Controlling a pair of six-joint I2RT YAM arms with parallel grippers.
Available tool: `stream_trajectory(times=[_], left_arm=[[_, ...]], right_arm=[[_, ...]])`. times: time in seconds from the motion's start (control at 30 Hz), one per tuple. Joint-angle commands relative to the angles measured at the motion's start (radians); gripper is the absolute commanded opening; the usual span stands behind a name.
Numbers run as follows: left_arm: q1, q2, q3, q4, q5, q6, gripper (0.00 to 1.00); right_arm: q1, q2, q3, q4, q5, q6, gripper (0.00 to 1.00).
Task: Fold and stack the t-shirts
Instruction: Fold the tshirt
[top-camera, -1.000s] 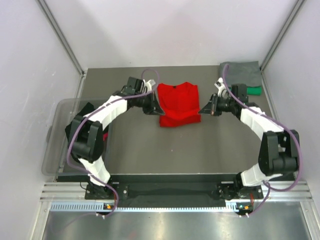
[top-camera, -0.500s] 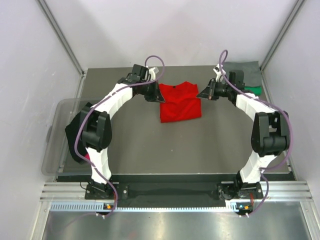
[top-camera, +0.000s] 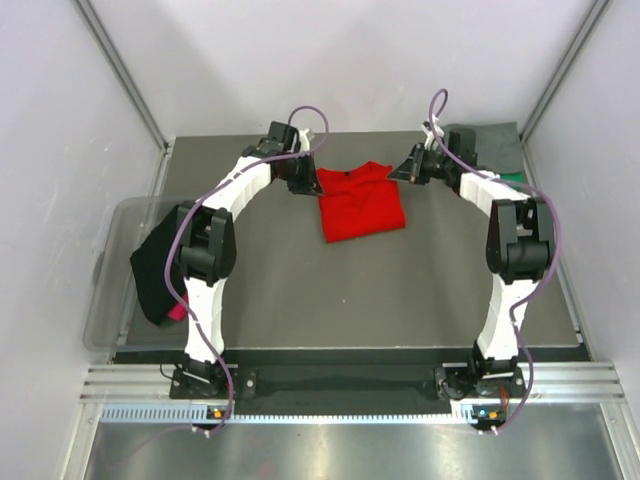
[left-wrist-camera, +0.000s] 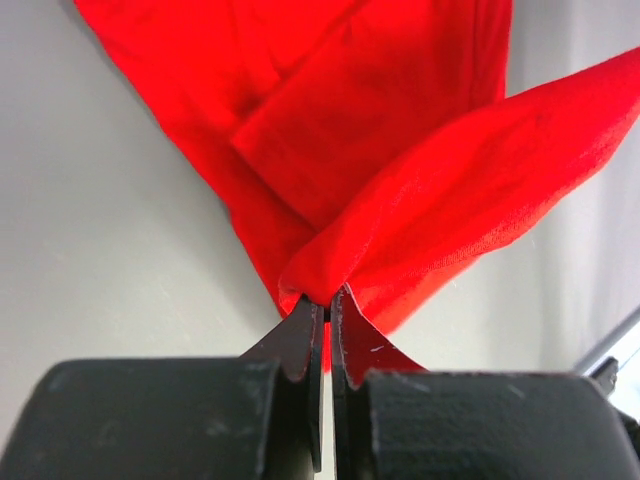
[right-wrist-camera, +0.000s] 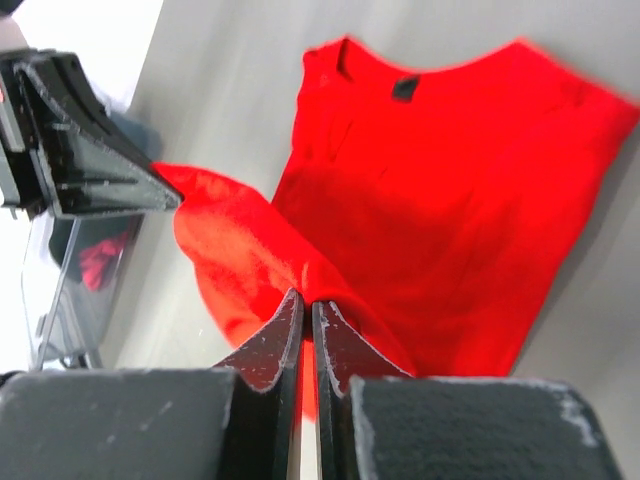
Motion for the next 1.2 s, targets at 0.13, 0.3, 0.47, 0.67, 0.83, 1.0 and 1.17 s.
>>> stream_trajectory(times=[0.13, 0.3, 0.47, 0.67, 0.83, 1.0, 1.17], left_arm=[[0.022, 0.075, 0.137, -0.003, -0.039, 0.04, 0.0], [0.028, 0.157, 0.248, -0.003, -0.111, 0.058, 0.0], [0.03, 0.214, 0.322, 0.011, -0.163, 0.071, 0.0], [0.024, 0.228, 0.353, -0.001, -0.246, 0.048, 0.11], [0.03, 0.173, 0.328, 0.015, -0.31, 0.017, 0.67], [0.031, 0.135, 0.324, 0.009, -0.335, 0.022, 0.76], [0.038, 0.083, 0.221, 0.006, -0.199, 0.013, 0.73]], right_arm=[[-0.017, 0.124, 0.216, 0.07, 0.004, 0.022, 0.0], [-0.011, 0.224, 0.37, 0.077, 0.014, 0.028, 0.0], [0.012, 0.293, 0.434, 0.093, 0.037, 0.03, 0.0], [0.021, 0.321, 0.482, 0.105, 0.023, 0.016, 0.37], [0.018, 0.261, 0.468, 0.059, -0.012, -0.045, 0.5], [-0.005, 0.186, 0.395, -0.01, -0.003, -0.145, 0.55], [-0.035, 0.226, 0.45, -0.205, 0.055, -0.263, 0.62]])
